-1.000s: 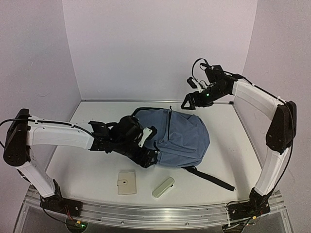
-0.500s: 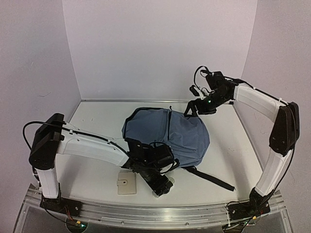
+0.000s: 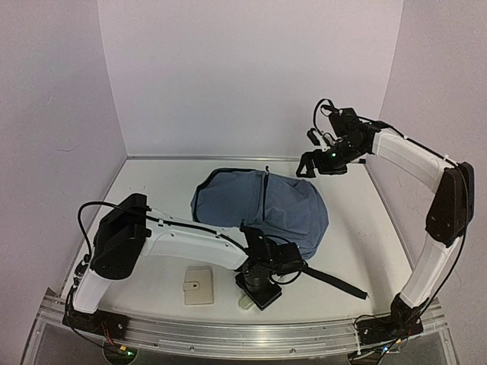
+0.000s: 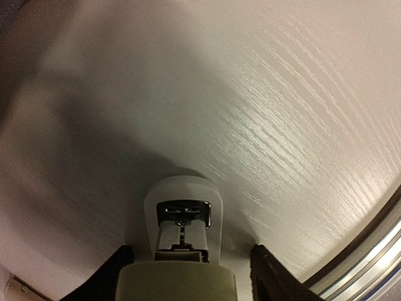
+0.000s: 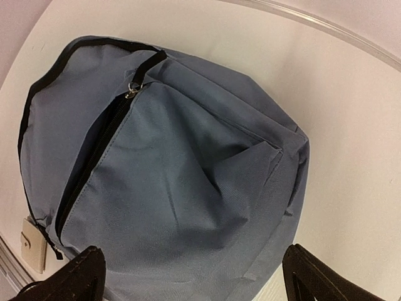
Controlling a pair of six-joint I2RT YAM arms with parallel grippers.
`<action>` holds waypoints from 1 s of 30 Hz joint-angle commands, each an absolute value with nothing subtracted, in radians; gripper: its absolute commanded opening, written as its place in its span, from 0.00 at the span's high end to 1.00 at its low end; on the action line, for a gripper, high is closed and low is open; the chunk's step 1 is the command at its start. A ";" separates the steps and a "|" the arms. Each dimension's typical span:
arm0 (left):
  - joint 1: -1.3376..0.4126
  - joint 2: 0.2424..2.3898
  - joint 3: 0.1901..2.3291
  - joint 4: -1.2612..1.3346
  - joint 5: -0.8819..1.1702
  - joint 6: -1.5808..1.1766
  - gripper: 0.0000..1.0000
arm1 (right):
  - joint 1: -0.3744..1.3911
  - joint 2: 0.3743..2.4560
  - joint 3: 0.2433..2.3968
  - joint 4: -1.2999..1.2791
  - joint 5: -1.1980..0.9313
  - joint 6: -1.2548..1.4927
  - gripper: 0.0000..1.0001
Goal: Pack the student bag
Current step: Pick up the stationery from the center of the board.
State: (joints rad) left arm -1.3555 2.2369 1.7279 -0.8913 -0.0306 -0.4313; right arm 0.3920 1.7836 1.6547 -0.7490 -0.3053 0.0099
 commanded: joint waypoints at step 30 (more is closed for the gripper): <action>-1.246 1.914 1.645 -0.792 -0.008 -0.460 0.87 | 0.388 1.739 1.687 -0.737 -0.444 0.045 0.05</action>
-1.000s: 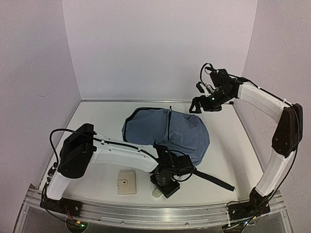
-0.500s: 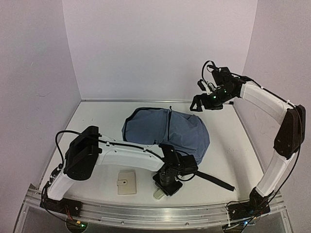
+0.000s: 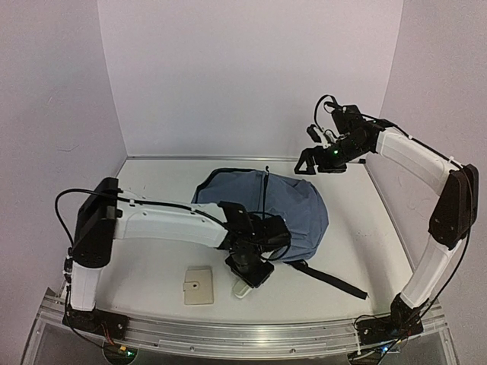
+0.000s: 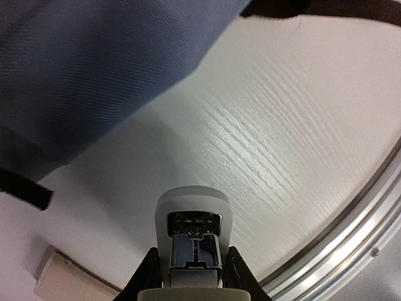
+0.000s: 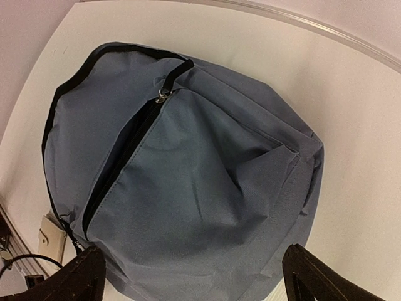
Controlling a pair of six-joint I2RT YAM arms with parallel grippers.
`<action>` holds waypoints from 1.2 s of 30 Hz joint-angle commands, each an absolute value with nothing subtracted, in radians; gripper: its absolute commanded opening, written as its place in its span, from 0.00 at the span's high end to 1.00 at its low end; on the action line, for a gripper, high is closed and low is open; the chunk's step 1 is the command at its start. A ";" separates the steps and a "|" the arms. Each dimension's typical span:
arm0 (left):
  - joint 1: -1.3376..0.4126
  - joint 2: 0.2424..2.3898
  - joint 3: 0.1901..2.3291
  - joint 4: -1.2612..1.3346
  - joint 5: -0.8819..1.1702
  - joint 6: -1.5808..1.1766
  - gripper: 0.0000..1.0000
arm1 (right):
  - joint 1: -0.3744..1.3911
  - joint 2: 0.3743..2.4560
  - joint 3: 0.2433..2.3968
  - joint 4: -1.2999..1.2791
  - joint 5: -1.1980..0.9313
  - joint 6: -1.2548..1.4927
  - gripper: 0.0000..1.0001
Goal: Pack the student bag
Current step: Pick up the stationery from the center of the board, then place the stationery in the student bag.
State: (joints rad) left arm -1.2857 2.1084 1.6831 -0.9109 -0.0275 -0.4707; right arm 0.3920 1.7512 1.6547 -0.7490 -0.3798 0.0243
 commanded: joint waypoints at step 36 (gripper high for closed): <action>-0.968 1.620 1.447 -0.565 0.039 -0.501 0.85 | 0.676 2.180 1.954 -0.848 -0.147 0.132 0.31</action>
State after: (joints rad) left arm -0.9741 1.6684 1.4498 -0.6123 0.0505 -0.4992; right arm 0.6524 2.1418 1.9089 -0.8070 -0.2072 0.1435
